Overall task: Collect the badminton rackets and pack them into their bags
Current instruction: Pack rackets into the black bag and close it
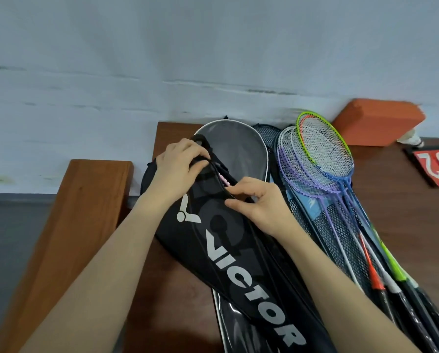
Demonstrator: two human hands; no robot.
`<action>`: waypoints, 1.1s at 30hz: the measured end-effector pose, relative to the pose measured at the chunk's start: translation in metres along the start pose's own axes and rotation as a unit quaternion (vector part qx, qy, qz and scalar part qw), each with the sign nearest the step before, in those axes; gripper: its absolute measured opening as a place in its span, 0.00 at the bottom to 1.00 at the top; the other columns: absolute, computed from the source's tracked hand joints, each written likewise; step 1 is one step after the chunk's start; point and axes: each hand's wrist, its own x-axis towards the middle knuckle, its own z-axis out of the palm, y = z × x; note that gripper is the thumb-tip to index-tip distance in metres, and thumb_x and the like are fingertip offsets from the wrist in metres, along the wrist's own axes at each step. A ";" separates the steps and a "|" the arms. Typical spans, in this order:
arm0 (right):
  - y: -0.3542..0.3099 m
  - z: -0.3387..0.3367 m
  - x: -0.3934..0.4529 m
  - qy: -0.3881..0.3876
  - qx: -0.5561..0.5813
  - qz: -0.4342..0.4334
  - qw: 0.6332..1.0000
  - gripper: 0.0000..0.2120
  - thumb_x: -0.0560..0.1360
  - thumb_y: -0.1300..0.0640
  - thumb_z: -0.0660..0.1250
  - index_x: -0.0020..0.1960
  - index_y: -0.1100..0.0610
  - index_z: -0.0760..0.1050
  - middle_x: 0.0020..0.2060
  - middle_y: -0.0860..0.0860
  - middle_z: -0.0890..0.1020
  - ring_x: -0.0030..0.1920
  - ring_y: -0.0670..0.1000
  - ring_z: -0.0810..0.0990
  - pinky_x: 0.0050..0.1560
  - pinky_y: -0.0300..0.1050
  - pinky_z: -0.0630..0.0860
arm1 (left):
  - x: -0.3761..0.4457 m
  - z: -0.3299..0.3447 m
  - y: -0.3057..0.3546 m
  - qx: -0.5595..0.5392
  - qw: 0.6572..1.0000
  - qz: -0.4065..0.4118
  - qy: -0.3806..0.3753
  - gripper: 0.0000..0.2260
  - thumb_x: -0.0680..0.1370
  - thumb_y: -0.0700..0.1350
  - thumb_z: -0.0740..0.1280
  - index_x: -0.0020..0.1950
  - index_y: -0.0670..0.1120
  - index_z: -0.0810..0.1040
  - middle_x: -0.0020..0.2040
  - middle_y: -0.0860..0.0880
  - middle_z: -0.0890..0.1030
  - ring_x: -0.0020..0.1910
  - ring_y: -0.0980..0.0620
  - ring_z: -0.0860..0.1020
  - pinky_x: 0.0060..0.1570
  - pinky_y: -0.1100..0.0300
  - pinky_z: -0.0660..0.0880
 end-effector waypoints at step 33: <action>-0.012 -0.022 0.043 0.117 -0.458 -0.272 0.838 0.04 0.73 0.59 0.68 0.41 0.57 0.81 0.35 0.51 0.80 0.32 0.54 0.77 0.34 0.45 0.70 | -0.019 0.006 0.027 -0.035 0.978 0.092 0.184 0.07 0.74 0.50 0.66 0.45 0.49 0.82 0.48 0.52 0.80 0.63 0.54 0.68 0.71 0.44 0.51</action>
